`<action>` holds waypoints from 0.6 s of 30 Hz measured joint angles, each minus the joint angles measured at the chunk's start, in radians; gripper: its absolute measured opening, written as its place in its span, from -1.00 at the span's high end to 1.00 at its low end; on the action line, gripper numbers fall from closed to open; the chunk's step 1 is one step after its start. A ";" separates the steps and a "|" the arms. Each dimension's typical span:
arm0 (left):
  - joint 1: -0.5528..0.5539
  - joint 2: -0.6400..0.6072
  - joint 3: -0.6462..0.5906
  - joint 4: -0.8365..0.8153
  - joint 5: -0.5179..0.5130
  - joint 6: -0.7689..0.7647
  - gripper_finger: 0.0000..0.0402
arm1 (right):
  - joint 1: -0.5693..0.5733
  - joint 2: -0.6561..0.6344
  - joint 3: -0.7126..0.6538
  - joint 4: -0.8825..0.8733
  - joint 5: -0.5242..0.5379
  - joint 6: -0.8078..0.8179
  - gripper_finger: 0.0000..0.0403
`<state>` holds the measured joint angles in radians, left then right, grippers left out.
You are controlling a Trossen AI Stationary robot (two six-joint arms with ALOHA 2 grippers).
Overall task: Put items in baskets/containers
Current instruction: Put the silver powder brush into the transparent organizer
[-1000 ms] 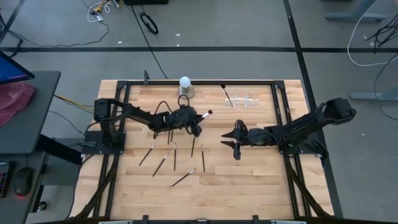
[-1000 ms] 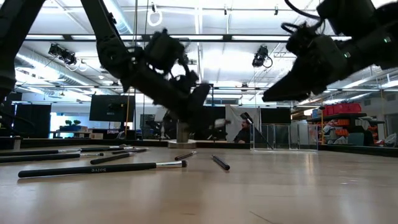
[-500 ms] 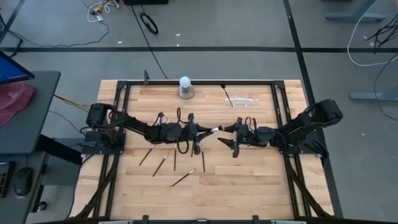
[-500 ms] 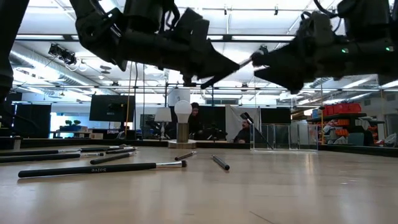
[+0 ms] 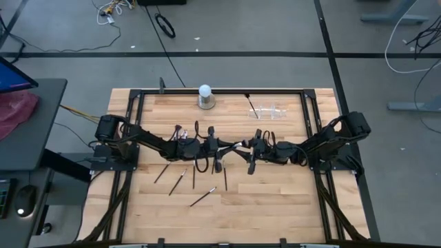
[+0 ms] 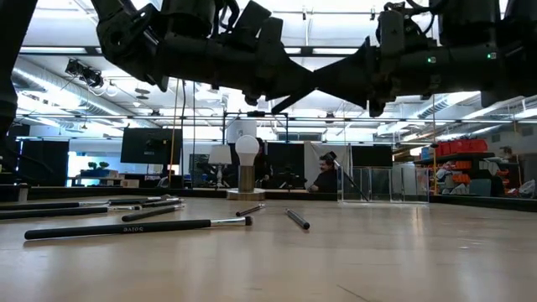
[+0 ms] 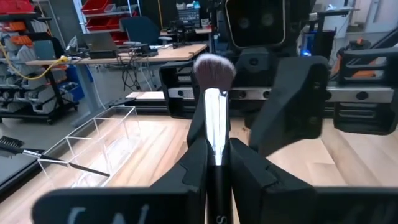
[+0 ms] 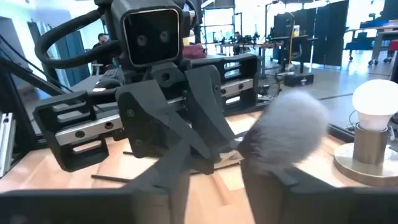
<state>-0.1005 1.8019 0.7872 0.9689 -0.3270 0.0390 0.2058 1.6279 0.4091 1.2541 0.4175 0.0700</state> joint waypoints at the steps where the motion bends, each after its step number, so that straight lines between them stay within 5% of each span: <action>1: 0.000 0.000 0.000 -0.002 0.001 0.000 0.75 | 0.001 0.000 -0.001 0.000 0.001 0.000 0.46; 8: 0.000 -0.002 -0.002 -0.007 -0.008 0.000 0.68 | 0.001 0.000 -0.002 0.000 0.006 0.002 0.70; 18: 0.004 -0.002 0.004 -0.048 0.006 -0.010 0.26 | 0.013 -0.089 0.001 -0.176 0.042 -0.003 0.96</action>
<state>-0.0966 1.8004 0.7910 0.9207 -0.3205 0.0292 0.2192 1.5389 0.4103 1.0785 0.4592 0.0671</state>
